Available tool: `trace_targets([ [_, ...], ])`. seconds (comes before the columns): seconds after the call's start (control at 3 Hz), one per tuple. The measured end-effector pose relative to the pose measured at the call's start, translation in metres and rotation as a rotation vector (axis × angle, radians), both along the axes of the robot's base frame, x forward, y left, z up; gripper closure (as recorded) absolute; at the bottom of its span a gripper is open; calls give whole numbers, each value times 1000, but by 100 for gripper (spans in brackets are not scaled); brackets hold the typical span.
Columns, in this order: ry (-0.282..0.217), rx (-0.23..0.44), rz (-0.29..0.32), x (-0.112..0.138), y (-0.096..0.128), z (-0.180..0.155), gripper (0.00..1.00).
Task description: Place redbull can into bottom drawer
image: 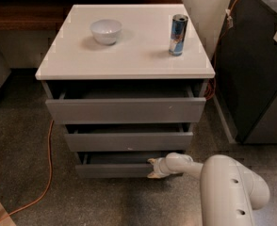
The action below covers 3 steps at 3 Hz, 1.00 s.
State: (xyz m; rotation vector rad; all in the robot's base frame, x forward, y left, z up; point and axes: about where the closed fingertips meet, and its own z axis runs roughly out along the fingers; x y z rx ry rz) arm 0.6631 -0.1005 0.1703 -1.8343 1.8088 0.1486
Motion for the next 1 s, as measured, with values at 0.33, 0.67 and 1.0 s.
trace_targets([
  [0.33, 8, 20, -3, -10, 4, 1, 75],
  [0.67, 8, 20, -3, -10, 4, 4, 98],
  [1.0, 9, 20, -2, -10, 4, 4, 100],
])
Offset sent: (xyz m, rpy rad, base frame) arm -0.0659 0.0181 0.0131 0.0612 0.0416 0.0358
